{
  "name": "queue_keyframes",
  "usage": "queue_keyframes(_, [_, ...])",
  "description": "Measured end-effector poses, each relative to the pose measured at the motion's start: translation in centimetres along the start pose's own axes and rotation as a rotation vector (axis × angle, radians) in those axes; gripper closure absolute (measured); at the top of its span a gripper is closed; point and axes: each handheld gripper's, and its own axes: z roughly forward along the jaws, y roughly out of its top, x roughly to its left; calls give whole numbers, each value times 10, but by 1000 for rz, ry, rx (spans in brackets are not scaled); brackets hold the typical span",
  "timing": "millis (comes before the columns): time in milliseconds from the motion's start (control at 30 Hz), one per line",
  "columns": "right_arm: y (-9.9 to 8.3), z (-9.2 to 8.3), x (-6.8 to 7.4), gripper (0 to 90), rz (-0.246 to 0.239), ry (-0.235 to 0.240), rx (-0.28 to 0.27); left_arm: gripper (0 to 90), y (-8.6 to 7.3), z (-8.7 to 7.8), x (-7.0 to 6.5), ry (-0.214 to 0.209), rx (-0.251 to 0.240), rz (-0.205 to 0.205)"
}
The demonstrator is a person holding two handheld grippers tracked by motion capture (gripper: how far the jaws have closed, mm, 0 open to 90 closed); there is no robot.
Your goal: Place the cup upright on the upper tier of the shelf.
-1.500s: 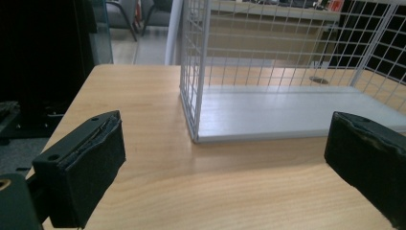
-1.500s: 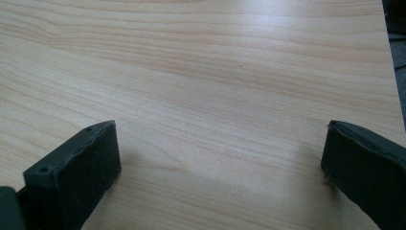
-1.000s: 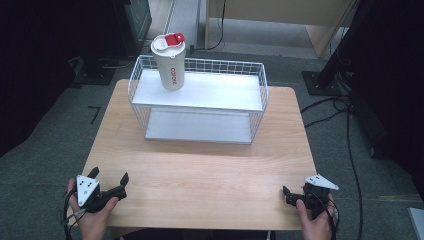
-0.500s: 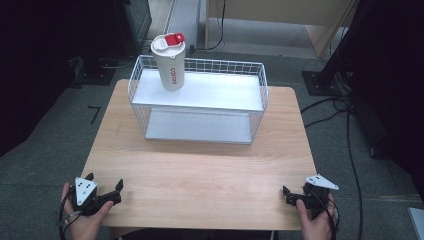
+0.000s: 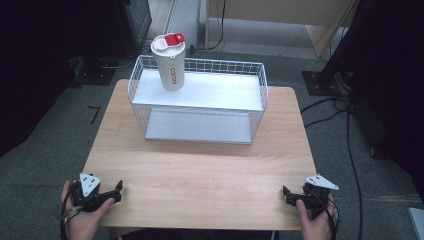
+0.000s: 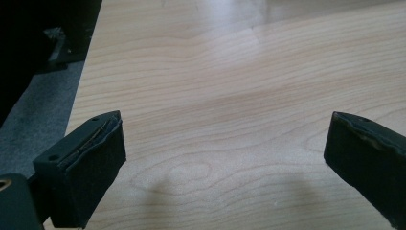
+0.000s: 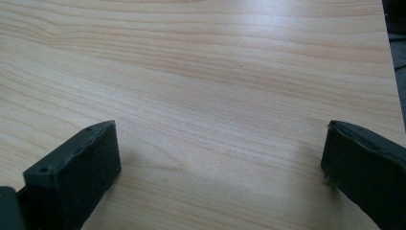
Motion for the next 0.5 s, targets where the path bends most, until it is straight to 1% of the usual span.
queue_keyframes(100, [0,0,0,0,0,0,0,10,1,2,0,-3,21,4])
queue_keyframes(133, [0,0,0,0,0,0,1,10,2,4,-1,-1,38,11])
queue_keyframes(200, [0,0,0,0,0,0,0,10,2,5,-3,5,41,15])
queue_keyframes(267, [0,0,0,0,0,0,0,10,3,6,-5,13,51,32])
queue_keyframes(300, [0,0,0,0,0,0,0,10,3,7,-7,23,59,50])
queue_keyframes(333, [0,0,0,0,0,0,0,10,3,7,-7,23,59,50])
queue_keyframes(400, [0,0,0,0,0,0,0,10,4,8,-10,40,75,87])
queue_keyframes(433, [0,0,0,0,0,0,0,10,4,9,-12,47,77,98])
queue_keyframes(500, [0,0,0,0,0,0,0,10,5,10,-13,44,79,97])
